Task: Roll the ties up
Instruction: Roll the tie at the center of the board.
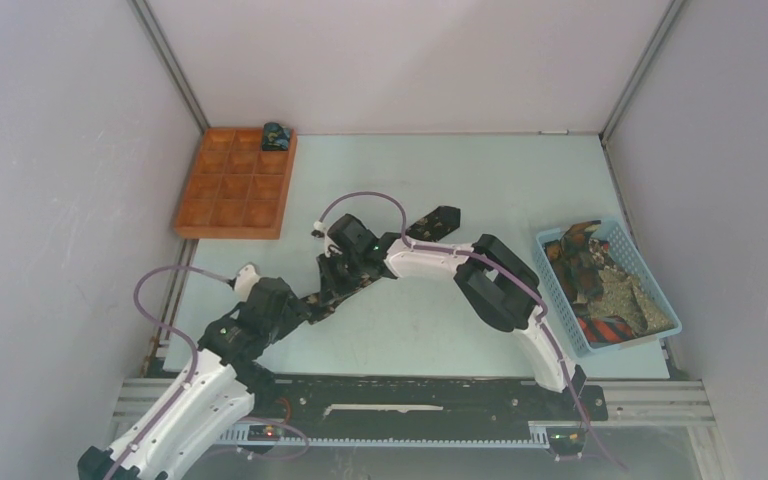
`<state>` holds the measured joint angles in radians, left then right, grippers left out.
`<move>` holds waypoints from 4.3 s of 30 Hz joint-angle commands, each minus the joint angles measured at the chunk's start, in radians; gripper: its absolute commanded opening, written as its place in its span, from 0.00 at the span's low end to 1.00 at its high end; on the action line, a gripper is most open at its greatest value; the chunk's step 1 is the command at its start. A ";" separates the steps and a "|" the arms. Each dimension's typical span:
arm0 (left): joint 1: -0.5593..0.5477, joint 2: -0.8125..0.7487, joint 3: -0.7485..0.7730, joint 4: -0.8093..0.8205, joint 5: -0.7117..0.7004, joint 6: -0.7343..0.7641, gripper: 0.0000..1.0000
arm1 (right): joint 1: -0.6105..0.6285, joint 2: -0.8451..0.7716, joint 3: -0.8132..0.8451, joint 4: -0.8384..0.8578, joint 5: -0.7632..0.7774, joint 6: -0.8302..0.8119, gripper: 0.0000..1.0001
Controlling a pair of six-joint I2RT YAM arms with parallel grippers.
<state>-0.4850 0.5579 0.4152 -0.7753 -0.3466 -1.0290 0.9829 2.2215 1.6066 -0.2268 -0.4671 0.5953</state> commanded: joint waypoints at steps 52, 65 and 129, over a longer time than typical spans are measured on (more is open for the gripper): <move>0.162 0.137 -0.170 0.368 0.219 0.032 0.17 | -0.039 -0.047 -0.016 0.021 -0.002 -0.011 0.10; 0.162 0.117 -0.080 0.235 0.154 0.083 0.06 | -0.014 -0.069 0.001 -0.023 0.082 -0.039 0.10; -0.085 0.991 0.511 -0.230 -0.313 0.242 0.00 | -0.189 -0.362 -0.353 0.062 0.126 -0.038 0.07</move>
<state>-0.5423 1.5017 0.8848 -0.9905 -0.6086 -0.7559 0.7990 1.9224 1.2633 -0.1989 -0.3611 0.5671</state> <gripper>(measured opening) 0.253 0.078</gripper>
